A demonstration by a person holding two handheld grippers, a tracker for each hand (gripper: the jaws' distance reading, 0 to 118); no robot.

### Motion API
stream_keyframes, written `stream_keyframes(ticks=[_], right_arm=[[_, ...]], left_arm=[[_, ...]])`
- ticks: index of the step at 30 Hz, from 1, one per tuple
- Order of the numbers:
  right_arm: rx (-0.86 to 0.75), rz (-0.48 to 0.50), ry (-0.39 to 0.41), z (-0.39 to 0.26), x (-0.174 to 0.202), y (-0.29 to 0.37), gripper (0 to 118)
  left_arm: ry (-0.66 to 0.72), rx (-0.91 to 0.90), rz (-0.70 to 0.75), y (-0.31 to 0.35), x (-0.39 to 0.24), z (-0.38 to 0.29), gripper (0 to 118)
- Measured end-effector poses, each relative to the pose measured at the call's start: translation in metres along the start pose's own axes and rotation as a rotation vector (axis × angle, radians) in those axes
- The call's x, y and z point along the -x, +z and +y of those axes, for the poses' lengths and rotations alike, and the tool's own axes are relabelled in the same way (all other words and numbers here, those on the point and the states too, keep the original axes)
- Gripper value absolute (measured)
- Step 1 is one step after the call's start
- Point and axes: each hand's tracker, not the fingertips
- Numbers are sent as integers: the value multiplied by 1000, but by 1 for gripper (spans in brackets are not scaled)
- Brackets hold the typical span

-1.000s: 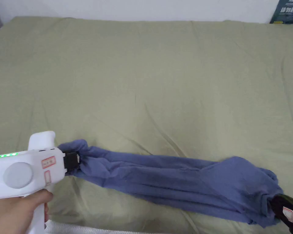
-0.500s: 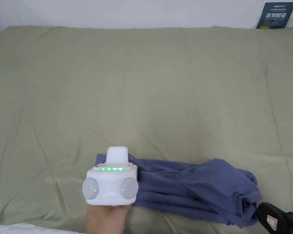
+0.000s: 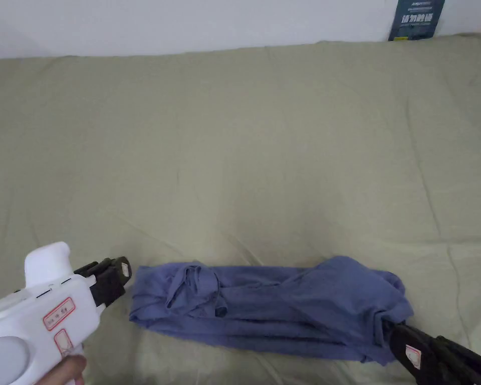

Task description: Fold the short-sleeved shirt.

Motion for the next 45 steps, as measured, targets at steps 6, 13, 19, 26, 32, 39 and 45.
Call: stream_keyframes(ticks=[6,13,19,26,32,39,45], right_arm=[[1,-10,2,0,3,4,0],[-6,-39,-27,1,-6,11,0],[1,-45,-41,0,-13,8,0],[-7,-20,-7,3,-7,9,0],[-9,-1,3,2,1,6,0],[18,20,18,0,9,0,0],[65,1,22,-4,10,-7,0]], left_arm=[[5,133,-49,-57,-12,-24,12],[-45,228,-87,-97,-68,-63,12],[-72,251,-135,-107,-101,-71,12],[-131,127,-169,-19,-78,-42,12],[-145,67,-123,71,-47,-41,12],[19,168,-124,42,10,-28,57],[546,308,-336,-27,71,-19,115]])
